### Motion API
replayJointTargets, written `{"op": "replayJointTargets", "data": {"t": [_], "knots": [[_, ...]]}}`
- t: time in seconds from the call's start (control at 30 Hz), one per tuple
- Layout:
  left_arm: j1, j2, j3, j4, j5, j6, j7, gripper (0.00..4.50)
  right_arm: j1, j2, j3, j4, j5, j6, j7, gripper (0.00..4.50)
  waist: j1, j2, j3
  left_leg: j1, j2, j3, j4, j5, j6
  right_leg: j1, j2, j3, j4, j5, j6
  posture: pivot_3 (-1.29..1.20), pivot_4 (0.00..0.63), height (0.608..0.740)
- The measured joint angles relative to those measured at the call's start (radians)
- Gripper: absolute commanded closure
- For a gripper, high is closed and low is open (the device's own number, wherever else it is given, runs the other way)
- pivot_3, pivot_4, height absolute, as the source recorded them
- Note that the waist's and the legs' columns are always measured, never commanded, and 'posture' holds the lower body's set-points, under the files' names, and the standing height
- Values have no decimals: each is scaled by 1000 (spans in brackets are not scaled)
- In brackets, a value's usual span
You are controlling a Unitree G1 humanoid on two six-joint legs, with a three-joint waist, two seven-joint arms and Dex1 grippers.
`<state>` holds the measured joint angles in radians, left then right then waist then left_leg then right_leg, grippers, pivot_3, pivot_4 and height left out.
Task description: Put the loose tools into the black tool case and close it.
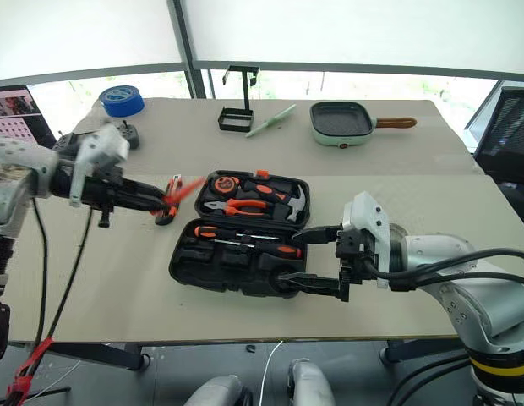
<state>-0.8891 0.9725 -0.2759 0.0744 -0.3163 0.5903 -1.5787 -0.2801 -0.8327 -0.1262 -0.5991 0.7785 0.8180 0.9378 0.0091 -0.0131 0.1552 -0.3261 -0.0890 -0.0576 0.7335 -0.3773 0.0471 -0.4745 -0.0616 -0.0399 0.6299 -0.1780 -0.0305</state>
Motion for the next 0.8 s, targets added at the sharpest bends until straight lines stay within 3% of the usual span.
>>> {"op": "replayJointTargets", "data": {"t": [0.23, 0.47, 0.63, 0.8], "knots": [[-45, -79, -255, 37, 149, -86, -30, 4079, 55, 22, -14, -67, 31, 0, -94, 0, 2, 0, 0, 0, 1, 0, 0, 1, 2, 1, 0, 1, 0, 0, 0, 0, 150, 740], [-124, -145, -295, 238, 312, -278, -29, 4079, 111, 34, -46, -109, 68, 0, -173, 0, 5, 0, 0, -1, 0, 0, 0, 1, 3, 1, 0, 0, -1, 1, 1, 0, 150, 740], [-132, -152, -337, 290, 324, -380, -31, 4079, 125, 35, -47, -118, 69, 0, -199, 0, 4, 0, 0, -1, 0, 0, 0, 1, 3, 1, 0, 1, -1, 1, 1, 0, 150, 740], [-175, -239, -336, 394, 409, -434, -21, 4079, 122, 36, -47, -119, 70, -1, -217, 0, 10, 0, 0, -3, 0, 0, 4, 1, 5, 1, 0, 0, -1, 1, 2, 0, 150, 740]]}}
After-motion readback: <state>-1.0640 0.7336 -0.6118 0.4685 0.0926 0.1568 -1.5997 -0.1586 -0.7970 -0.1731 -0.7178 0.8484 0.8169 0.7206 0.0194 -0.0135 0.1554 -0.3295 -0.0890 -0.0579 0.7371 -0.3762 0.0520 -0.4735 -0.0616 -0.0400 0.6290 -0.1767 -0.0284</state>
